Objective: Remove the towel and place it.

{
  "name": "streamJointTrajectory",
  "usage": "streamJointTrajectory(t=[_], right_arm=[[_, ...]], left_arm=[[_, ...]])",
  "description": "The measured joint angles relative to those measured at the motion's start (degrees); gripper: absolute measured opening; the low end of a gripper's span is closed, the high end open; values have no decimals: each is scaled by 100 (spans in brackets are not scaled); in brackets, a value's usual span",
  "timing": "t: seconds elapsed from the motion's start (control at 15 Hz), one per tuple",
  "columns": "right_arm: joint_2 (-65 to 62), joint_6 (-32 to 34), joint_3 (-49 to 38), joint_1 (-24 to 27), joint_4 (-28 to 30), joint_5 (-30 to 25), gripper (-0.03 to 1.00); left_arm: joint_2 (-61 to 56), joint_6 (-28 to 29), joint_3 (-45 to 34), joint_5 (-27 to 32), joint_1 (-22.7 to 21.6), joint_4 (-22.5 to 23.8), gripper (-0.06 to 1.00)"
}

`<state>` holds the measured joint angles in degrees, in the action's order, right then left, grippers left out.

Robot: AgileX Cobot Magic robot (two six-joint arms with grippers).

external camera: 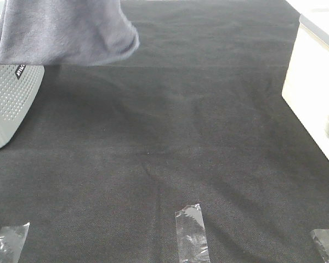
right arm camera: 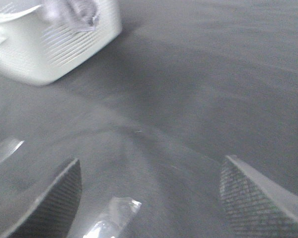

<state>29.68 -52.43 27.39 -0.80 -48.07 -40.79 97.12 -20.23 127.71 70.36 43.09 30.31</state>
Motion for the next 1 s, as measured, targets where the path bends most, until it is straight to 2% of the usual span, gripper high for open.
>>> streamJointTrajectory(t=[0.13,0.2,0.33,0.47,0.53,0.73,0.8,1.0], right_arm=[[963,-1713,0,0,-1243,11,76],[1776,-3025,0,0,-2361,-46,76],[2498,-3936,69,0,-3295,-252,76],[3008,-4228,447,-361,-3690,-435,76],[3317,-4251,722,-779,-3736,-298,76],[4274,-4234,1427,-1965,-3741,636,76],[4555,-4228,1650,-2143,-3741,837,76],[5082,-4228,2160,-2200,-3753,871,76]], left_arm=[[0,172,0,6,17,-229,0],[6,275,0,6,17,-619,0],[40,292,0,6,17,-894,0],[92,298,0,6,17,-1031,0],[103,298,0,6,17,-1106,0],[109,304,0,6,17,-1220,0],[109,304,0,11,17,-1238,0],[109,304,0,11,17,-1272,0]])
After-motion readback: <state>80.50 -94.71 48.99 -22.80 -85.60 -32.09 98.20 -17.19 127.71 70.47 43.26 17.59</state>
